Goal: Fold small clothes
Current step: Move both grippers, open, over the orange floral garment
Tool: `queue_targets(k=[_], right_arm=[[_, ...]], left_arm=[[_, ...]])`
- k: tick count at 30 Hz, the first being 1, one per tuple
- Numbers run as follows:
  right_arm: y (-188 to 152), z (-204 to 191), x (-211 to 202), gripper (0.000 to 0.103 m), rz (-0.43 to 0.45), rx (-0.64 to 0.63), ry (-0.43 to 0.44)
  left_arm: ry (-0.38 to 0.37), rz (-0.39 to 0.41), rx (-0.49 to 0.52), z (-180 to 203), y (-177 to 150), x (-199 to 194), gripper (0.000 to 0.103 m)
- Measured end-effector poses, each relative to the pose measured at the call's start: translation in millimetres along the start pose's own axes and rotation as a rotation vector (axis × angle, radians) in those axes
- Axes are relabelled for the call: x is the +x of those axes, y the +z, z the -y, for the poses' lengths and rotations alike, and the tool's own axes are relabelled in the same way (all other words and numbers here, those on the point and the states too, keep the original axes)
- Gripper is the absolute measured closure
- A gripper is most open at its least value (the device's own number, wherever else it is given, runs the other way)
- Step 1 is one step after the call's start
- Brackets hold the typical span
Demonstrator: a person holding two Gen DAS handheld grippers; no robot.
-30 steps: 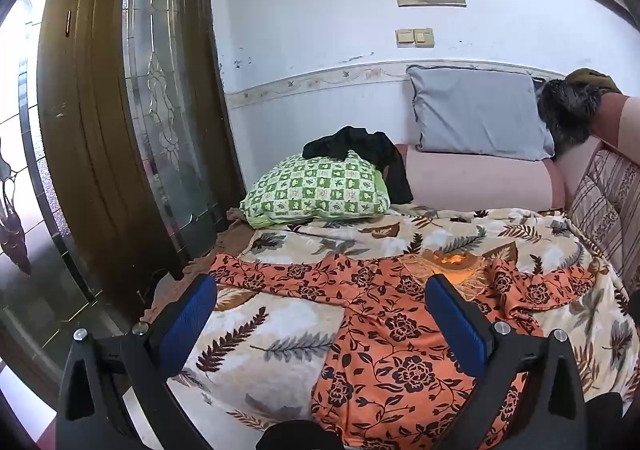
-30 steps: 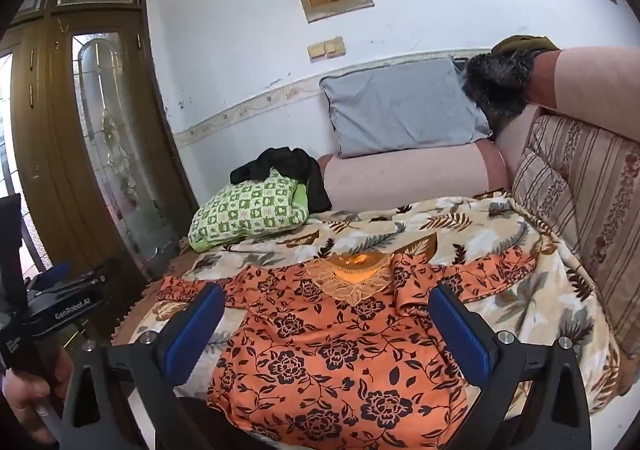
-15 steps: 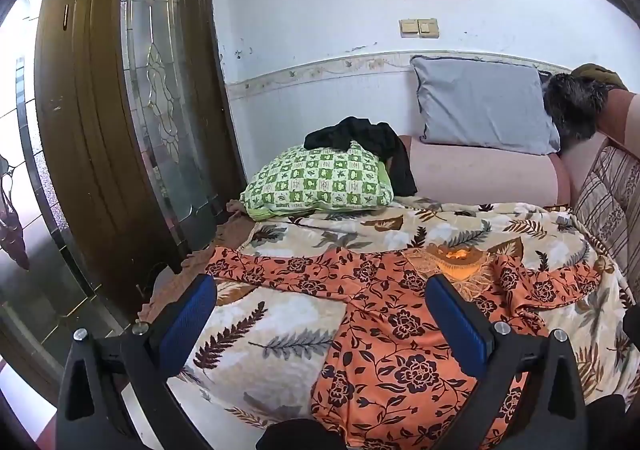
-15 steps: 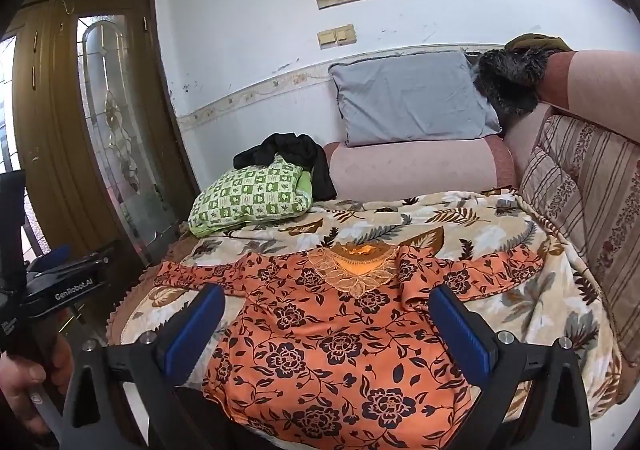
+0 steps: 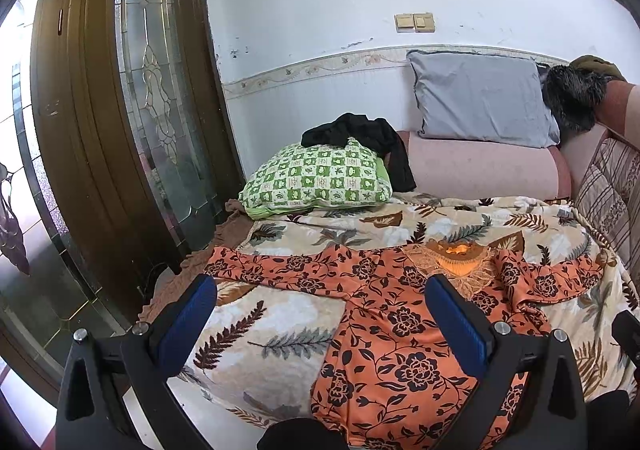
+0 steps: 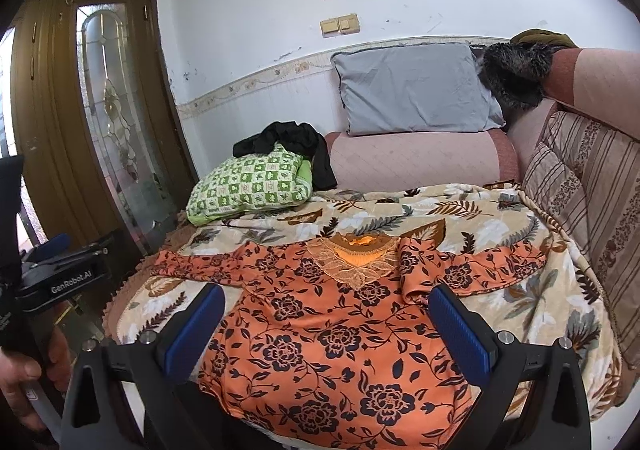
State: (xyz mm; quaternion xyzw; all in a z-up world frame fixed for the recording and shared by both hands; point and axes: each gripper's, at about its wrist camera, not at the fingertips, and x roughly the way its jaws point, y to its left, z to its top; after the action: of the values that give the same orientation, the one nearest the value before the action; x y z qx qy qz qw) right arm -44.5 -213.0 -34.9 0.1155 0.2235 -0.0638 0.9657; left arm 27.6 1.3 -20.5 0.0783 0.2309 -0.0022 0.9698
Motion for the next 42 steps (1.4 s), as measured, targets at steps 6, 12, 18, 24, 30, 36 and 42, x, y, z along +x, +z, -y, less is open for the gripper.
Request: queue_targets(k=[6, 12, 18, 24, 30, 36, 42], right_arm=[[4.3, -3.5, 13.7, 0.0, -0.038, -0.021, -0.072], [15.3, -8.5, 23.6, 0.0, -0.071, -0.047, -0.16], [17.5, -13.7, 22.0, 0.0, -0.066, -0.078, -0.184], [19.4, -12.4, 21.0, 0.0, -0.061, -0.076, -0.189], [17.7, -10.5, 21.4, 0.0, -0.063, -0.077, -0.184], [17.2, -10.8, 21.7, 0.0, -0.063, -0.076, -0.187], [16.0, -7.8, 26.8, 0.0, -0.072, -0.071, -0.184]], left_arm=[[-0.012, 0.002, 0.012, 3.2, -3.1, -0.5, 0.0], [-0.013, -0.001, 0.027, 9.3, -1.3, -1.4, 0.0], [-0.017, 0.0, 0.038, 15.4, 0.6, -4.3, 0.0], [-0.015, -0.002, 0.047, 21.7, 2.7, -4.6, 0.0], [-0.015, -0.002, 0.046, 21.5, 1.9, -4.5, 0.0], [-0.017, -0.009, 0.047, 22.2, 0.4, -3.5, 0.0], [-0.022, -0.016, 0.049, 22.1, -1.8, -1.4, 0.0]])
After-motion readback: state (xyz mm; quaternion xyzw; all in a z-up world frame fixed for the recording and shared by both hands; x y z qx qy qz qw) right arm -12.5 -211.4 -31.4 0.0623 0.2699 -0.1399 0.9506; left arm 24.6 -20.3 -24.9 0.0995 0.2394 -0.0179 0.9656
